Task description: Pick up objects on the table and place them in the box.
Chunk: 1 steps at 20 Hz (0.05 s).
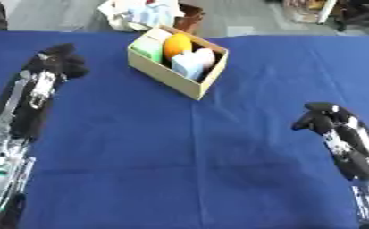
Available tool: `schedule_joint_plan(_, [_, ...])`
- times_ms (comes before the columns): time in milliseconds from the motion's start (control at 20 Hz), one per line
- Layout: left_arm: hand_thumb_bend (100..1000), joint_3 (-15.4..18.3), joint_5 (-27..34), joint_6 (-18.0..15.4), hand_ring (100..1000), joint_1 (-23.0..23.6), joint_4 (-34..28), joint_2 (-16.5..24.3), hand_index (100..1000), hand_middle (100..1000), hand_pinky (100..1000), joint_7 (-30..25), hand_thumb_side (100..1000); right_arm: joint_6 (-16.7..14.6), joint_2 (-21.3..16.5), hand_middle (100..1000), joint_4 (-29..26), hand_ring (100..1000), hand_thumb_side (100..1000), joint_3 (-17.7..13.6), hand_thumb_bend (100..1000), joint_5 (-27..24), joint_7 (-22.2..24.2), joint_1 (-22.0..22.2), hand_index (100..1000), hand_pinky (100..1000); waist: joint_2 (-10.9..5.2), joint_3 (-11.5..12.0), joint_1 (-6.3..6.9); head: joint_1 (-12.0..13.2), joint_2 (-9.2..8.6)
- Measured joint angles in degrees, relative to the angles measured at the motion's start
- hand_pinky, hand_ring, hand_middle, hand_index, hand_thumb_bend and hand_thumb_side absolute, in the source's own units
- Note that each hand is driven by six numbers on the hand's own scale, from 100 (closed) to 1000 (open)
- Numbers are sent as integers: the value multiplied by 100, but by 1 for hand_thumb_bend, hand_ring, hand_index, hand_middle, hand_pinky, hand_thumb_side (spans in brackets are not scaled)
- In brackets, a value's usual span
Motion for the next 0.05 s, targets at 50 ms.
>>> schedule_joint_plan(50, [100, 2, -23, 4, 690, 38, 31, -28, 849, 661, 800, -5, 768, 11, 21, 543, 0, 595, 470, 23, 100, -8, 19, 0, 757, 628, -34, -27, 0, 5, 18])
